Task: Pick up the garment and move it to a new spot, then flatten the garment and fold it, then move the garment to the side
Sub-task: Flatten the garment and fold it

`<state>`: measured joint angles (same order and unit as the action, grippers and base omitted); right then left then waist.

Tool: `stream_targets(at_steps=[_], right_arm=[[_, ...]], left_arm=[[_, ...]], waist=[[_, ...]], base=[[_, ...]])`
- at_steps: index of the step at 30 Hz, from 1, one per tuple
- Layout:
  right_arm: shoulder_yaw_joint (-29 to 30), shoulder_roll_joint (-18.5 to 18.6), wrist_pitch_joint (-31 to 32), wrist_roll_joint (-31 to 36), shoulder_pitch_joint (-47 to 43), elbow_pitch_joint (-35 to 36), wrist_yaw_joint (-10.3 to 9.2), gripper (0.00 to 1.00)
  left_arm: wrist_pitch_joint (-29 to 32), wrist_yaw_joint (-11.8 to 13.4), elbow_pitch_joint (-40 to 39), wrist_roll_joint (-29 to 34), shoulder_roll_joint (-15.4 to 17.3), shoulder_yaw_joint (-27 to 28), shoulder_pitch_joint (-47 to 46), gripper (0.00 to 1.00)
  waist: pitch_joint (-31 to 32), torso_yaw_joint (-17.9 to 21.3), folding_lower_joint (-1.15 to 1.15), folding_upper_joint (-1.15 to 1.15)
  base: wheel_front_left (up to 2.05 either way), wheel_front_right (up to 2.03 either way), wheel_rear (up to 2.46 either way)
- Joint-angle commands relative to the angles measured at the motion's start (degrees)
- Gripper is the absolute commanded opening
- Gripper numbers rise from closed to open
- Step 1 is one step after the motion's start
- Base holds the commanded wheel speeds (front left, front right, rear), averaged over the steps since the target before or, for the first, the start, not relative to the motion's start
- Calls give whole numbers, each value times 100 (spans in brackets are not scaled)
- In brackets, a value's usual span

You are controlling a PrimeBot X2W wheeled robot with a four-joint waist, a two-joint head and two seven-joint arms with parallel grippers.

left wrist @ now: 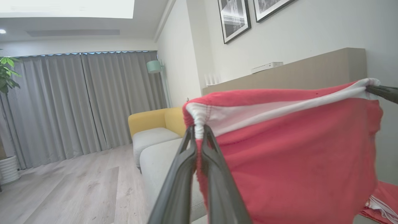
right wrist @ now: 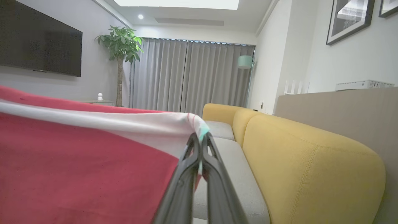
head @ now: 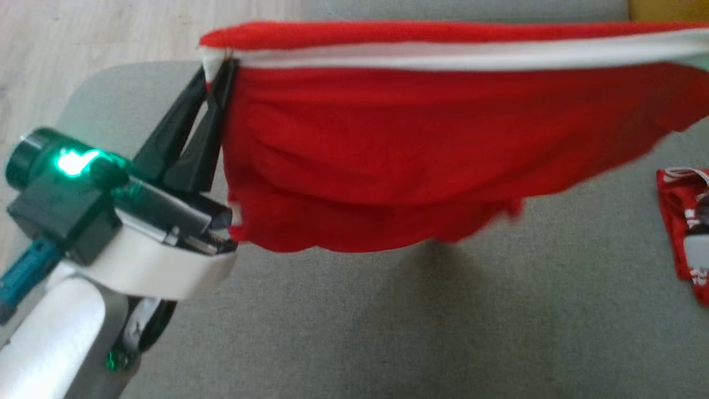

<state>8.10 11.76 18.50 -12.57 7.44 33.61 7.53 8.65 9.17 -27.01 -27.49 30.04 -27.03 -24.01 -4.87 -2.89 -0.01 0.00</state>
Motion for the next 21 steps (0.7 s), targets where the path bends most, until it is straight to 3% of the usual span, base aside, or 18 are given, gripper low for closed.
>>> stream_targets(at_steps=[1,5,9,16,21], right_arm=[[-68,78,181,-116,382,115,-4,0],[-288,76,328,-425,1047,-515,-4,0],[-589,50,228,-652,2136,-1527,-4,0],[-1040,-69,-336,-771,4402,-3593,-4,0],[-1353,-316,-786,-752,5229,-4760,-4,0]], left_arm=[[89,40,-121,46,197,344,-428,0],[103,-95,451,-145,-16,303,-832,0],[-180,-379,1631,-393,-502,232,-1534,0],[-1411,-873,4383,-388,-1479,273,-3382,0],[-2090,-1021,5918,-444,-1874,425,-4053,0]], waist=[[-100,56,1,0],[-372,138,1,0],[-605,188,1,0],[-715,245,1,0],[-636,337,1,0]], base=[[0,0,0],[0,0,0],[0,0,0],[0,0,0],[0,0,0]])
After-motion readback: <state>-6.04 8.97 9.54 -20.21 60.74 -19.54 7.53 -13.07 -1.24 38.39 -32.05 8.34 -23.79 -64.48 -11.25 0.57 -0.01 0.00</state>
